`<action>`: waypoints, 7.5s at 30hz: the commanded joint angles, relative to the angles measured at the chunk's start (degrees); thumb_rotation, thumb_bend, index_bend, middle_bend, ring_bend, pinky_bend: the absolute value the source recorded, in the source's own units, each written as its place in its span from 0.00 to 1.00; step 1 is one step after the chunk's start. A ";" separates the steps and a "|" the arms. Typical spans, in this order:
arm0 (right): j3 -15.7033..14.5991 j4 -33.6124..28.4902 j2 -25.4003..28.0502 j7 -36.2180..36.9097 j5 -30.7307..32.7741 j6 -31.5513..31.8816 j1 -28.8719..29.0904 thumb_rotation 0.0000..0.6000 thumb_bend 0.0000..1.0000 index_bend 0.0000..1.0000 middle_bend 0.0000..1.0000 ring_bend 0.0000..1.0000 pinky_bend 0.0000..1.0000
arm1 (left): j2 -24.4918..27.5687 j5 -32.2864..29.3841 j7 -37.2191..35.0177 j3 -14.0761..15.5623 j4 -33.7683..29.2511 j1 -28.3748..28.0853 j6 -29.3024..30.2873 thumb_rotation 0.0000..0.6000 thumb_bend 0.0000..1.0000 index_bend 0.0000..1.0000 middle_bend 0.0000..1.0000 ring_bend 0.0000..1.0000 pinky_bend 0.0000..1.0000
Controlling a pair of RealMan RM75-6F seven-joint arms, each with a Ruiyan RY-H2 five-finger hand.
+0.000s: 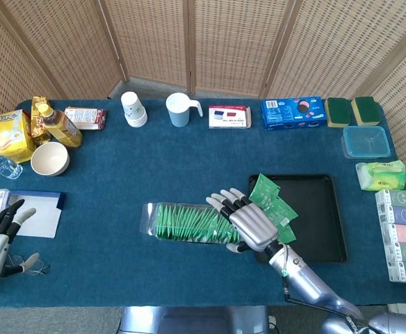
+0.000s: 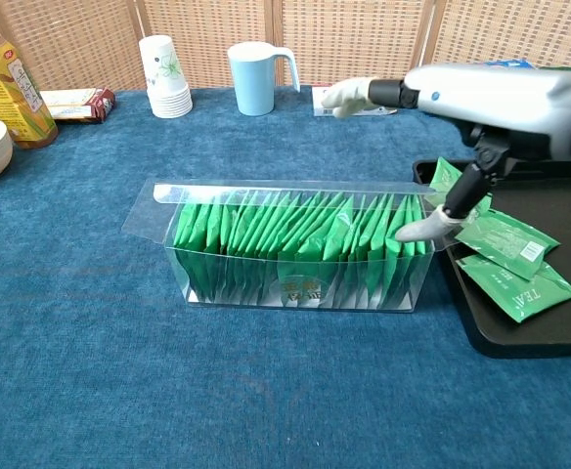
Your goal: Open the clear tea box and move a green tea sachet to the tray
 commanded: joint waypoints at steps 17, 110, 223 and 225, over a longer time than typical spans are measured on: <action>3.26 1.44 -2.22 -7.83 10.26 2.45 5.40 1.00 0.31 0.00 0.05 0.00 0.02 | -0.48 -0.46 -1.23 0.19 1.39 -0.19 -0.33 1.00 0.18 0.14 0.04 0.08 0.22; -5.13 19.04 -1.92 9.77 17.27 1.55 19.43 1.00 0.40 0.00 0.00 0.02 0.01 | -0.77 0.09 -4.52 1.61 3.59 0.62 0.51 0.97 0.18 0.13 0.03 0.07 0.22; -7.49 17.62 -3.65 -7.65 -11.70 -15.08 26.99 1.00 0.31 0.33 0.12 0.06 0.01 | -0.95 1.22 -5.02 1.51 4.37 0.85 1.58 0.97 0.18 0.13 0.03 0.07 0.22; -7.45 17.62 -3.71 -7.46 -11.54 -15.03 26.95 1.00 0.32 0.33 0.12 0.06 0.01 | -0.90 1.18 -5.04 1.46 4.38 0.82 1.57 0.97 0.18 0.13 0.03 0.07 0.22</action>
